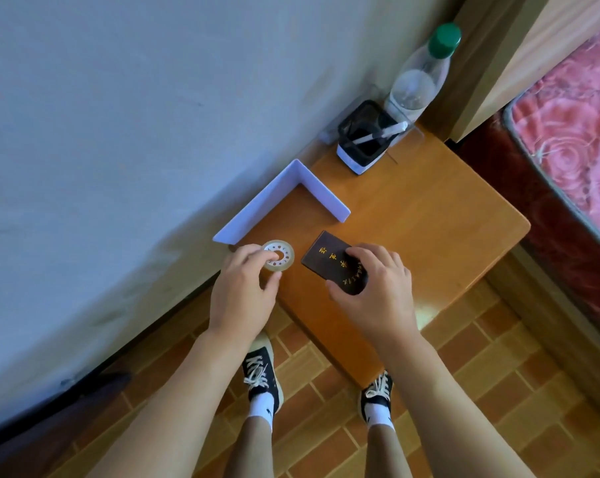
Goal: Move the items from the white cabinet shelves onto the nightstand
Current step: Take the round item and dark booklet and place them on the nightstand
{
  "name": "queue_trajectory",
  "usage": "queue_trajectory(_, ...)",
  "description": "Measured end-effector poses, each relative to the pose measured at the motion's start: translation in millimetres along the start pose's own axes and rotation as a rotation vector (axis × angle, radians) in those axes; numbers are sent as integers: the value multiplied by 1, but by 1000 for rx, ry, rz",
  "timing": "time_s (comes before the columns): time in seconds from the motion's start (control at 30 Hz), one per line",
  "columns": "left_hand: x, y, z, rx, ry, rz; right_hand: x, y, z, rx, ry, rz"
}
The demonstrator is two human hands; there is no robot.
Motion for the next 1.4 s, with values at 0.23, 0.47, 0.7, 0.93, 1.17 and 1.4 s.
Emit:
queue_trajectory(0.23,-30,38,1,45,-3,42,12,53,19,79,10,-41)
queue_trajectory(0.47,-31,53,0,46,15,46,12,78,25,124,-17,-111)
queue_trajectory(0.7,-29,49,-14,4,131,48,25,71,15,68,-166,-179)
queue_trajectory(0.93,-29,55,-19,-47,198,82,45,61,8,34,-411,-303)
queue_trajectory(1.17,-19,53,-17,-49,260,132,49,64,5,-19,-456,-365)
queue_trajectory(1.4,4,63,15,-151,427,267,54,64,2,-35,-461,-370)
Point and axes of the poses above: each hand's wrist, its own z-axis towards the middle knuckle, its own y-axis out of the palm, x = y × z, the point moved 3 cm from there along z, towards the middle knuckle, and after that the axes turned 7 degrees about y, right-handed, at the moved point
